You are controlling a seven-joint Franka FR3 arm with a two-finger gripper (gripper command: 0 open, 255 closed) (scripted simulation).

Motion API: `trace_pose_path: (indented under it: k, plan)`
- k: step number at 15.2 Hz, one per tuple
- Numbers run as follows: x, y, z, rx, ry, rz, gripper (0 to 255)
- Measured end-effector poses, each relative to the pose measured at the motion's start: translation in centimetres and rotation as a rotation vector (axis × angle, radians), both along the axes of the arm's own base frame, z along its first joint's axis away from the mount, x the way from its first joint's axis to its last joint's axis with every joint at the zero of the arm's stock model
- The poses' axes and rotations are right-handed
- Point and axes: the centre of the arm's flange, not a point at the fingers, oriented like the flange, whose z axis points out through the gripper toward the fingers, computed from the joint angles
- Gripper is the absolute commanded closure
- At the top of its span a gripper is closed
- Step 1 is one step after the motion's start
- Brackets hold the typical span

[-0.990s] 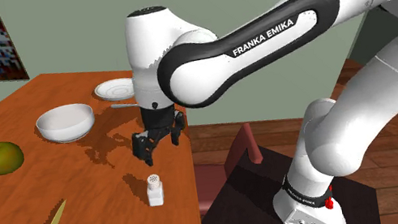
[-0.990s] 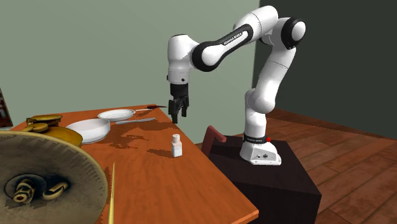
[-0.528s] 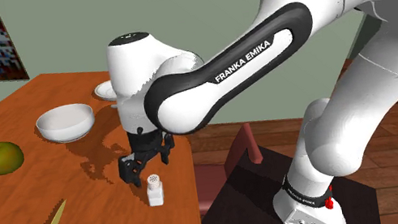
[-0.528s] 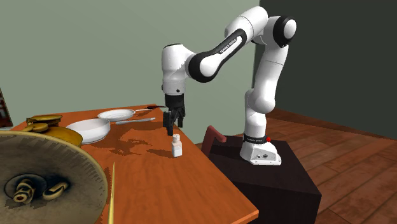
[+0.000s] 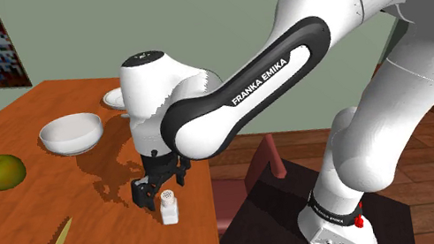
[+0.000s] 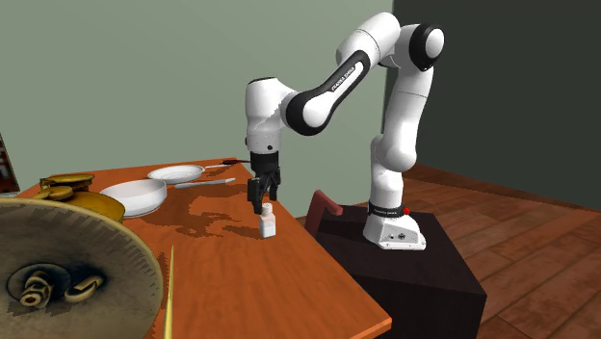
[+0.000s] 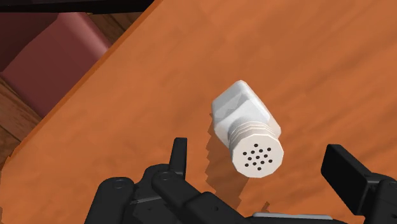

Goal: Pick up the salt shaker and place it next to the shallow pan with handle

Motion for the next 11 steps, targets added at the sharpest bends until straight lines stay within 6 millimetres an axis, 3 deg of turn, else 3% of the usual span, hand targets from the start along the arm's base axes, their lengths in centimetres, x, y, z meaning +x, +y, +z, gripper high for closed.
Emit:
trace_pose_path:
  k: [2,3,11]
  plan:
    - [0.0,0.01,-0.01,0.0,0.0,0.0,0]
    - [0.0,0.01,-0.01,0.0,0.0,0.0,255]
    - [0.0,0.0,-0.01,0.0,0.0,0.0,255]
